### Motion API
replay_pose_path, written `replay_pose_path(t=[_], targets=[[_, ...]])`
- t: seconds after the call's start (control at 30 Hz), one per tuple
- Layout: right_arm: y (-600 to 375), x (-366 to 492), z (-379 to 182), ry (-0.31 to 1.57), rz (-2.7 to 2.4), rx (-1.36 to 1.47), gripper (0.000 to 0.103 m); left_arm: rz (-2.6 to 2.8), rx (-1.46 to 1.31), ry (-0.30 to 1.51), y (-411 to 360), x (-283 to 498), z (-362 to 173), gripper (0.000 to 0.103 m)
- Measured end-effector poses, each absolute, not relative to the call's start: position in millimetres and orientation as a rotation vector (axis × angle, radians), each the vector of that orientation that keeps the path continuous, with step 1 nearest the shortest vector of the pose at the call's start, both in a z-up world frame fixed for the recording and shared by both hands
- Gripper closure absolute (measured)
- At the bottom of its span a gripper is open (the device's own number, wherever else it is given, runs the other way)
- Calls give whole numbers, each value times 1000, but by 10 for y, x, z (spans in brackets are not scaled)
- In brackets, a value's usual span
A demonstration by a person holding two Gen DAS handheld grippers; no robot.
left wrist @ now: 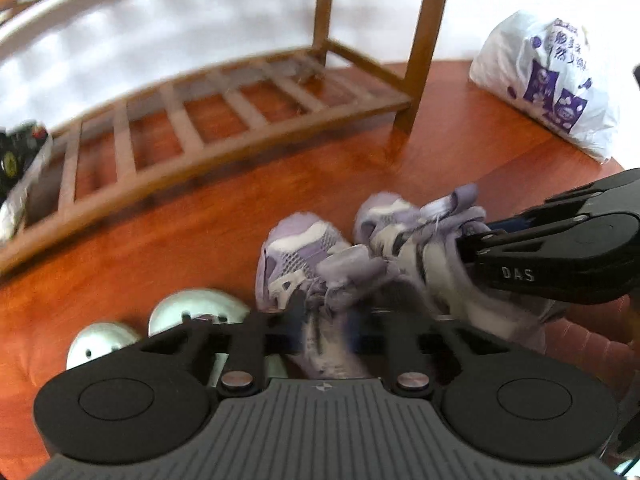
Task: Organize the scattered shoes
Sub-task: 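Grasp one lavender sneaker with the left tool while the right tool grasps the other, then carry both lavender sneakers onto the lower shelf beside the sandals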
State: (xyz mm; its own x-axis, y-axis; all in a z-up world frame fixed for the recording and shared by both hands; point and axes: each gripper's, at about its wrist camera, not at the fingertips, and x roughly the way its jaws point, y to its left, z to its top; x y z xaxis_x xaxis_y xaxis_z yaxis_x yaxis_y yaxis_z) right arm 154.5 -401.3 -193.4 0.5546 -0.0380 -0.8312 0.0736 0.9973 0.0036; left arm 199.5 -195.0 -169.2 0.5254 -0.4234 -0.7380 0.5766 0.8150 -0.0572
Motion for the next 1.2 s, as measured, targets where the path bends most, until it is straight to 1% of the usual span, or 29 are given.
replay_pose_path(t=[0.1, 0.27, 0.7, 0.93, 1.2], targets=[[-4027, 1548, -1894, 967, -79, 54, 92, -606, 193, 789, -1942, 1986, -1646, 91], [-3996, 1544, -1727, 918, -101, 66, 95, -596, 147, 762, -1843, 2043, -1524, 91], [-3704, 1884, -1201, 811, -37, 37, 95, -487, 14, 681, -1349, 2402, -1067, 91], [-3394, 2322, -1145, 786, 16, 37, 95, -426, 18, 680, -1056, 2756, -1044, 91], [-3104, 2748, -1234, 791, 67, 32, 95, -377, 34, 676, -788, 3156, -1058, 90]])
